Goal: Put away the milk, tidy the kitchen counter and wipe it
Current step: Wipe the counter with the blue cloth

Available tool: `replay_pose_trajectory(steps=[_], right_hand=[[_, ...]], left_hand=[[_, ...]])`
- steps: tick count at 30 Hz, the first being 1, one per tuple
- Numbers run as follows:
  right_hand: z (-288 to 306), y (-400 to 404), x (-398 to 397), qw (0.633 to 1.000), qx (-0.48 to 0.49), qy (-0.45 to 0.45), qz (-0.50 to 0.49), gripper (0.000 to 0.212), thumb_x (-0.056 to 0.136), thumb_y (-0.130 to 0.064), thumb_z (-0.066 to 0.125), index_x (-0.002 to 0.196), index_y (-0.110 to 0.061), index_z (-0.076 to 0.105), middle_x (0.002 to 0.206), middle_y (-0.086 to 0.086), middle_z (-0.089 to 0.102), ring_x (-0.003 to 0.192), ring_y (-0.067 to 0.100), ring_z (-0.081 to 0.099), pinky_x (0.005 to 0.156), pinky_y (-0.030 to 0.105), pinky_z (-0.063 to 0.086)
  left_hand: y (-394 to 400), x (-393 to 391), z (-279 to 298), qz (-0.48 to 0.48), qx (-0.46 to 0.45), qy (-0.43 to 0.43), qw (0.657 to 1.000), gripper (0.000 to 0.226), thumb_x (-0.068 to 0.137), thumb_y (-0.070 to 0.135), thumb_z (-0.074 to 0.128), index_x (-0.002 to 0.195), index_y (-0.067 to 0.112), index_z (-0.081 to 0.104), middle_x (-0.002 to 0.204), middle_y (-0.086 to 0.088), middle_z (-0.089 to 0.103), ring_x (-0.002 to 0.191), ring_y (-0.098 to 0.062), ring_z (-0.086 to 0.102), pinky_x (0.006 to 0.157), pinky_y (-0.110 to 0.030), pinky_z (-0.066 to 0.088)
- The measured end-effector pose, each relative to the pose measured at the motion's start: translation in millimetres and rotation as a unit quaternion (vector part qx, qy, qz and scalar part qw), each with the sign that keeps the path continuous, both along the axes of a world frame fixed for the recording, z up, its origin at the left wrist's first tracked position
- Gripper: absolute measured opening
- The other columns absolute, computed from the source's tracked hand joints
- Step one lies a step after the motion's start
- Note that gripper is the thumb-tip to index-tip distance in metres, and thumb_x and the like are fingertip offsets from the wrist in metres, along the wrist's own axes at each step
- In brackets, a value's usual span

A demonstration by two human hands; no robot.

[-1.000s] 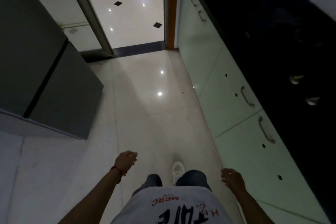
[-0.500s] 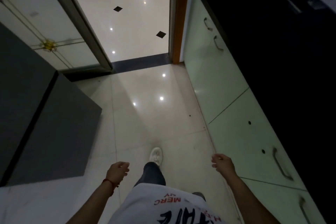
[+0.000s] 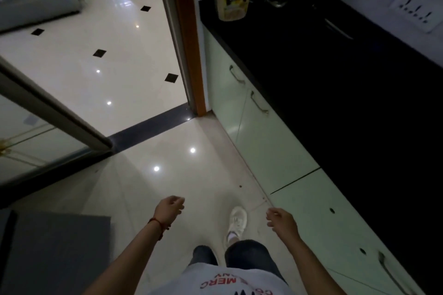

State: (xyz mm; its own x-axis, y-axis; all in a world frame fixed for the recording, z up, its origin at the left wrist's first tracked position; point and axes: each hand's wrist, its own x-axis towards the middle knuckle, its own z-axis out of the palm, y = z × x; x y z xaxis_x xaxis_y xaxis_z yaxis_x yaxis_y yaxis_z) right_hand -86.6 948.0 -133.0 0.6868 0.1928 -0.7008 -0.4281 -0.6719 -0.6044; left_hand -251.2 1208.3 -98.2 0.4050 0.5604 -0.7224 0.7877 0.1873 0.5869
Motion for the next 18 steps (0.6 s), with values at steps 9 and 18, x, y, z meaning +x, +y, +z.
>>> replay_pose_trajectory(steps=[9,18], right_hand=[[44.4,93.2,139.3,0.989,0.133,-0.061,-0.026,0.019,0.088,-0.016,0.056,0.104,-0.011,0.064,0.088,-0.001,0.066,0.076,0.013,0.063,0.069,0.022,0.047],[92.9,106.2,260.1,0.947,0.229,-0.151,-0.169,0.017,0.091,-0.02,0.054,0.093,-0.034,0.063,0.091,-0.009,0.066,0.083,0.007,0.066,0.071,0.02,0.05]], left_hand=[[46.3,162.4,30.3,-0.129,0.088,-0.023,0.987,0.028,0.093,0.02,0.048,0.113,0.003,0.059,0.111,-0.019,0.065,0.096,-0.026,0.06,0.09,-0.037,0.047],[67.2,326.4,77.3,-0.302,0.245,-0.151,0.909,0.029,0.09,0.024,0.054,0.114,0.01,0.059,0.116,-0.009,0.064,0.106,-0.022,0.059,0.087,-0.028,0.045]])
